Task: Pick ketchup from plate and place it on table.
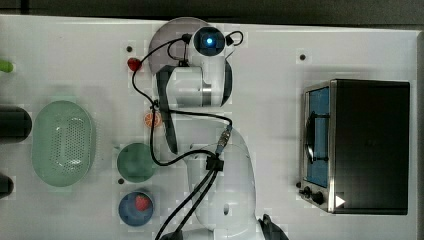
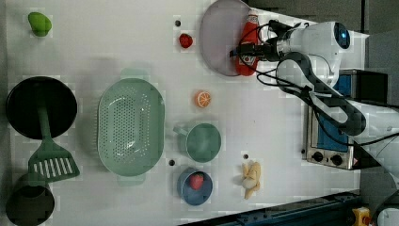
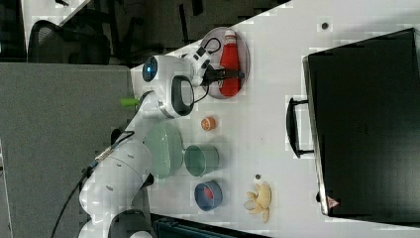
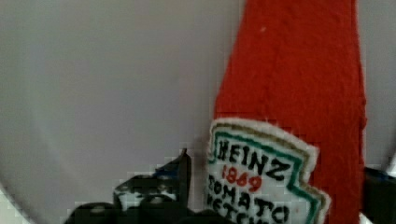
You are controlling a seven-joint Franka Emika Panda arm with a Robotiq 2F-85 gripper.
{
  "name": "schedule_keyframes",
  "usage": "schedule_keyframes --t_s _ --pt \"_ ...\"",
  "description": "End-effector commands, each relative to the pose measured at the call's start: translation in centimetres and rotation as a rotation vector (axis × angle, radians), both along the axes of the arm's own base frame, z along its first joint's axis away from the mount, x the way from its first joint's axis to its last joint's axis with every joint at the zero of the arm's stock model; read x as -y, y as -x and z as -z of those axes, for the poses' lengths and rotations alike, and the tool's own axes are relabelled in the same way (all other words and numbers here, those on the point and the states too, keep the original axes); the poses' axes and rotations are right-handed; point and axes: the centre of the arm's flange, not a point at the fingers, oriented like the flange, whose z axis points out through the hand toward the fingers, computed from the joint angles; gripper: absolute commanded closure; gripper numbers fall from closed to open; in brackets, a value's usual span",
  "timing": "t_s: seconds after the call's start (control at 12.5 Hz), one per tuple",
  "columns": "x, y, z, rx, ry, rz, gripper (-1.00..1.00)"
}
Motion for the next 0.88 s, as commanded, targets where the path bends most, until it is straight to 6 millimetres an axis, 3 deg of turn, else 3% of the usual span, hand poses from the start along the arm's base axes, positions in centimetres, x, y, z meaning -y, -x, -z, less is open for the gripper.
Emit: schedule_keyframes --t_s 0.08,0.24,0.48,0.64,0.88 --pt "0.0 -1.8 -2.8 0.085 0.009 -0.052 -0.68" --pt "0.1 -2.1 -3.6 0.096 0.008 -0.051 -0.2" --pt "0.0 -2.4 -5.4 0.114 0.007 -0.048 -0.17" --pt "0.4 -3.0 -8.7 0.157 0.001 -0.013 -0.17" --pt "1.9 -2.7 -16.2 0.161 -0.019 0.057 -0.17"
